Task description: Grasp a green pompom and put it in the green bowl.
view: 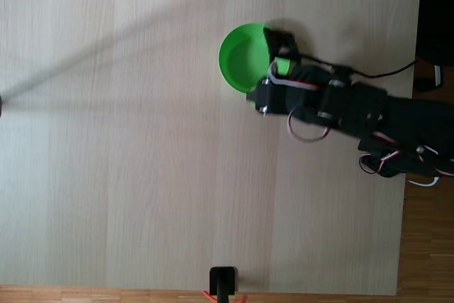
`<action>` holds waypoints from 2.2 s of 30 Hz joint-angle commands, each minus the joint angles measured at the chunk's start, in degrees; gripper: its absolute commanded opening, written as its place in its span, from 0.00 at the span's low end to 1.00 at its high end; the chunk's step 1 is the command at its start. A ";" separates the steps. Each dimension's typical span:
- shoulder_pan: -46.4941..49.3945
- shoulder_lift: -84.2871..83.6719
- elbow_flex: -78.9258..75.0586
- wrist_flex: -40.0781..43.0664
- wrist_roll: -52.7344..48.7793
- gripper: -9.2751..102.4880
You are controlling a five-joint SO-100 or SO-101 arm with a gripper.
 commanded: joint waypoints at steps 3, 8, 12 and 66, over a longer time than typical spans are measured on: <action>7.12 3.16 -5.89 -0.26 -5.45 0.08; 11.07 2.37 -7.38 -0.26 -8.70 0.08; 11.78 2.29 -6.42 -0.35 -10.72 0.12; -22.85 77.08 59.06 -1.05 5.71 0.08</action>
